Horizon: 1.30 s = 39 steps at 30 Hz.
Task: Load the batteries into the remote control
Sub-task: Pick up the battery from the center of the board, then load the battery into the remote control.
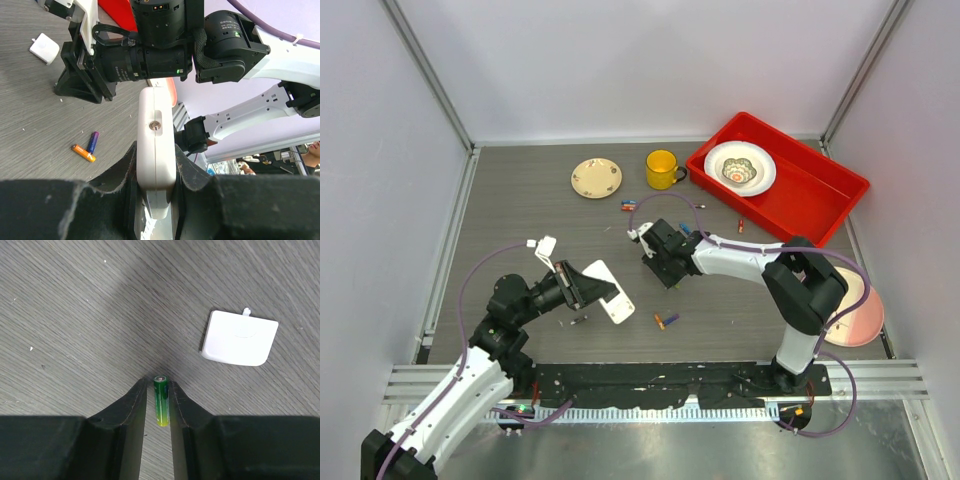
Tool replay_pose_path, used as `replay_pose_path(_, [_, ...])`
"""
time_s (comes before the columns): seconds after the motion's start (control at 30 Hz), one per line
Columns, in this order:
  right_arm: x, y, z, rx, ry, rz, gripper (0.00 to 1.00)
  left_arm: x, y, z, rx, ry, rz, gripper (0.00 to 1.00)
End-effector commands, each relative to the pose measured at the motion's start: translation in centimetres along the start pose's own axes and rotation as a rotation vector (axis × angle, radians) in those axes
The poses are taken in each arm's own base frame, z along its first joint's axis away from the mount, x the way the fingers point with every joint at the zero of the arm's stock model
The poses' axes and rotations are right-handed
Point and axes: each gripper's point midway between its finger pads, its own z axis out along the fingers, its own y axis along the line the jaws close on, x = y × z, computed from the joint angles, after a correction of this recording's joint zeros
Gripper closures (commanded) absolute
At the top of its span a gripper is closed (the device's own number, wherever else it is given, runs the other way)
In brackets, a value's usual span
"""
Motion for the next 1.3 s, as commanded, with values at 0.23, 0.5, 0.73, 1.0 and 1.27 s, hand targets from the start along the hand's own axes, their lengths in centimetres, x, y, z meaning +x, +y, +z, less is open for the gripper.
replay_pose_path(0.23, [-1.4, 0.1, 0.0, -0.015, -0.038, 0.052, 0.99, -0.7, -1.4, 0.1, 0.053, -0.017, 0.029, 1.00])
replay_pose_path(0.5, [-8.4, 0.2, -12.8, -0.050, -0.414, 0.210, 0.99, -1.1, -0.9, 1.6, -0.024, 0.047, -0.047, 1.00])
replay_pose_path(0.73, [-8.1, 5.4, -26.2, -0.159, -0.591, -0.032, 0.99, -1.2, -2.8, 4.7, 0.079, 0.212, -0.126, 1.00])
replay_pose_path(1.0, [-4.0, 11.2, -29.2, -0.307, -0.669, -0.356, 0.99, -0.8, -6.2, 5.6, 0.249, 0.424, -0.127, 1.00])
replay_pose_path(1.27, [-3.6, 13.6, -28.0, -0.260, -0.700, -0.548, 0.99, 1.7, -6.6, 5.5, 0.242, 0.571, -0.130, 1.00])
